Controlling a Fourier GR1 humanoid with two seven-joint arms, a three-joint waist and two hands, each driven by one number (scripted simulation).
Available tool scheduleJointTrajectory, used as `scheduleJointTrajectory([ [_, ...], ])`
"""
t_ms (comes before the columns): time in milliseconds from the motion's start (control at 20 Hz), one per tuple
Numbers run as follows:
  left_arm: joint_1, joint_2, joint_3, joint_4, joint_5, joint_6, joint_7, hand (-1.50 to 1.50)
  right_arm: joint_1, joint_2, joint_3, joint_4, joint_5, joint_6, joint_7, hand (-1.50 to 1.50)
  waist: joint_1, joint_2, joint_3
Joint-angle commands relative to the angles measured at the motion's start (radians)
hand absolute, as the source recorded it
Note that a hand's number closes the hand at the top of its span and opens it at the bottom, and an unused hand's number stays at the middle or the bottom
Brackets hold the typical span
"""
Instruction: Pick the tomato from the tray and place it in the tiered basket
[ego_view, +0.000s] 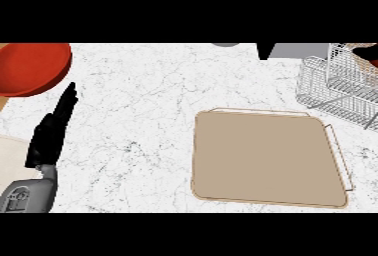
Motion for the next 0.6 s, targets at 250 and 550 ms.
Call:
scheduleJointTrajectory([
  [250, -0.001, -0.002, 0.013, 0.011, -0.001, -0.004, -0.009, 0.00, 0.069, -0.021, -0.122, -0.052, -0.118, -0.154, -0.122, -1.50, -0.014, 0.002, 0.010],
  [550, 0.048, 0.008, 0.024, -0.055, 0.000, -0.010, 0.037, 0.00, 0.079, -0.095, -0.138, -0.184, -0.155, -0.107, -0.041, -1.50, -0.030, -0.010, 0.009],
])
